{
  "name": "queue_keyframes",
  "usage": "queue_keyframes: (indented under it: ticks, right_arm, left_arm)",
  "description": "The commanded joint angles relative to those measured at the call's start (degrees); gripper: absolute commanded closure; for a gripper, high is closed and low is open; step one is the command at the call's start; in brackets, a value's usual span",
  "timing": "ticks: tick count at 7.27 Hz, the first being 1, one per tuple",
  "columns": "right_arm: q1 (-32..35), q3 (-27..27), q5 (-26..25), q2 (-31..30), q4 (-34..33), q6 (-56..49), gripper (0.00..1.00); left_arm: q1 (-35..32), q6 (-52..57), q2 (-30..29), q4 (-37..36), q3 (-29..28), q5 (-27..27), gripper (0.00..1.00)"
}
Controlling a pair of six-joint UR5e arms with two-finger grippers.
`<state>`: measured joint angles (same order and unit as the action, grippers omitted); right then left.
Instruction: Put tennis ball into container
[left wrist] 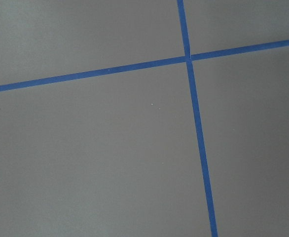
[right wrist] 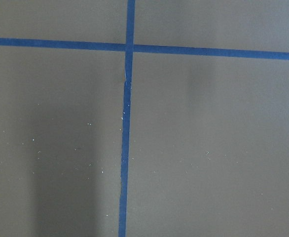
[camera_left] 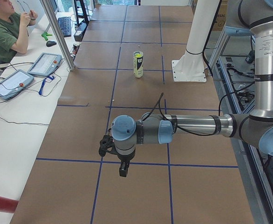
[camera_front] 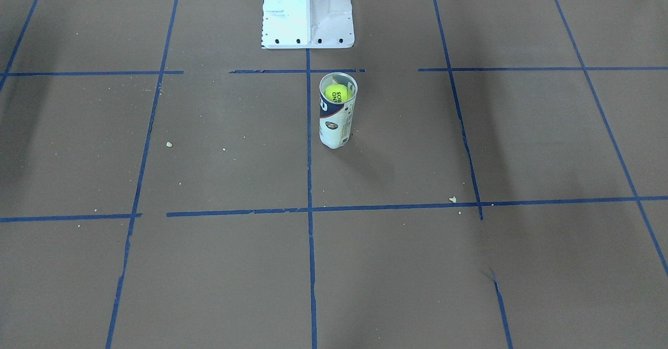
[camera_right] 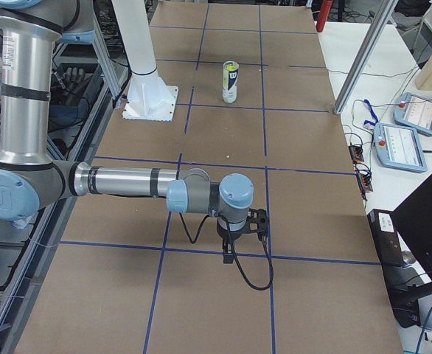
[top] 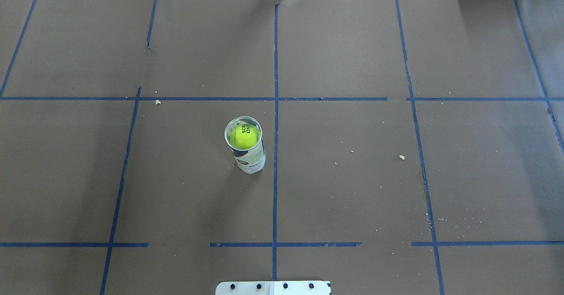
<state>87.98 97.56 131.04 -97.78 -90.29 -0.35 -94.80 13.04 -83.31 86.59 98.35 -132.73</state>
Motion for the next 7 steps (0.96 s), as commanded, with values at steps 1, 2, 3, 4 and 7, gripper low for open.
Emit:
queue_keyframes:
  ticks: [1, 2, 3, 4, 7]
  right_arm:
    - [0.0, 0.0, 0.0, 0.05, 0.02, 0.0, 0.0]
    - [0.0, 0.0, 0.0, 0.05, 0.02, 0.0, 0.0]
    - [0.0, 0.0, 0.0, 0.05, 0.02, 0.0, 0.0]
    - [0.0, 0.0, 0.0, 0.05, 0.02, 0.0, 0.0]
    - [0.0, 0.0, 0.0, -0.04, 0.02, 0.0, 0.0]
  left_arm:
    - [-0.03, 0.05, -0.27, -0.1, 1.66, 0.19, 0.0]
    - [-0.03, 0.14, -0.27, -0.1, 2.19, -0.07, 0.0]
    - [0.06, 0.06, -0.27, -0.02, 2.45, -0.07, 0.0]
    - [0.06, 0.14, -0.27, -0.1, 2.46, -0.24, 0.0]
    - [0.06, 0.14, -0.36, -0.01, 2.46, -0.25, 0.0]
